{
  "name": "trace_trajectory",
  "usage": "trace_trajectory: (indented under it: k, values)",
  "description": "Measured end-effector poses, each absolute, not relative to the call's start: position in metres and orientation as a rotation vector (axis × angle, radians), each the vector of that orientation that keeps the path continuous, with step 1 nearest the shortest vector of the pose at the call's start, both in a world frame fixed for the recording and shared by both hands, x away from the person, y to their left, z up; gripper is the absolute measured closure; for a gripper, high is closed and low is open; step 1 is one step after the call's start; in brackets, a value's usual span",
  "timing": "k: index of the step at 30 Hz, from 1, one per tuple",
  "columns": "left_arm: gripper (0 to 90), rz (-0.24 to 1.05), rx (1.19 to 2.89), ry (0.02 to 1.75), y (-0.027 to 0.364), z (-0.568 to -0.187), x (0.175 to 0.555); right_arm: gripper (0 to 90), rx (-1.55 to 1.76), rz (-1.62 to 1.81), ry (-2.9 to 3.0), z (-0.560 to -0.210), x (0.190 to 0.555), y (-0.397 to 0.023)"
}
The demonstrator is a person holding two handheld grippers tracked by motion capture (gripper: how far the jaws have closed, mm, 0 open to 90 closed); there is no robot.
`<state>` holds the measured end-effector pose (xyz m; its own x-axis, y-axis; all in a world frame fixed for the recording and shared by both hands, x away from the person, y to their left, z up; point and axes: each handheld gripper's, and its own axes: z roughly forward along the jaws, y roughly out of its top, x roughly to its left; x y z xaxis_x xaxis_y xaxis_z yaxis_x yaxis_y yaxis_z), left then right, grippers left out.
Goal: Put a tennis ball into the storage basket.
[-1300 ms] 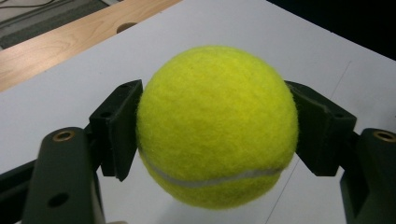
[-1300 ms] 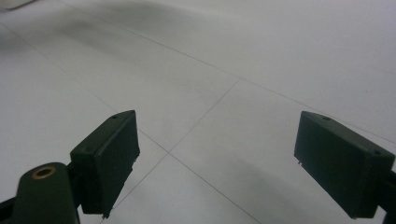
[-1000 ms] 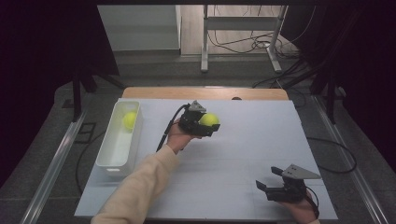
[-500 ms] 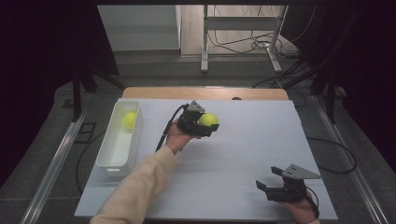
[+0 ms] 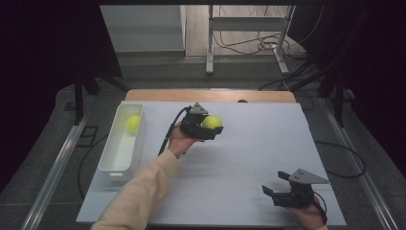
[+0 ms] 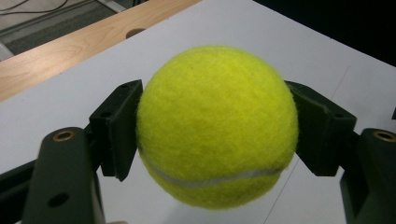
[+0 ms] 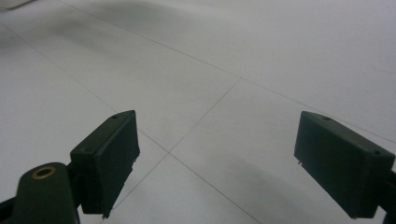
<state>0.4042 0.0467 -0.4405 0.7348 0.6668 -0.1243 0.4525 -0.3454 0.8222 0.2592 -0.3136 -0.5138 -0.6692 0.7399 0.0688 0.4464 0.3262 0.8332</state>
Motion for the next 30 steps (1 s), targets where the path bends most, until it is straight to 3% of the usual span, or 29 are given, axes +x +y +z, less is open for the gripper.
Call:
trace_trajectory:
  k: [30]
  values:
    - [26.1,0.330,1.960,0.883,0.074,-0.426,0.395,14.4,1.061,1.269,2.266,-0.513,0.259,-0.314]
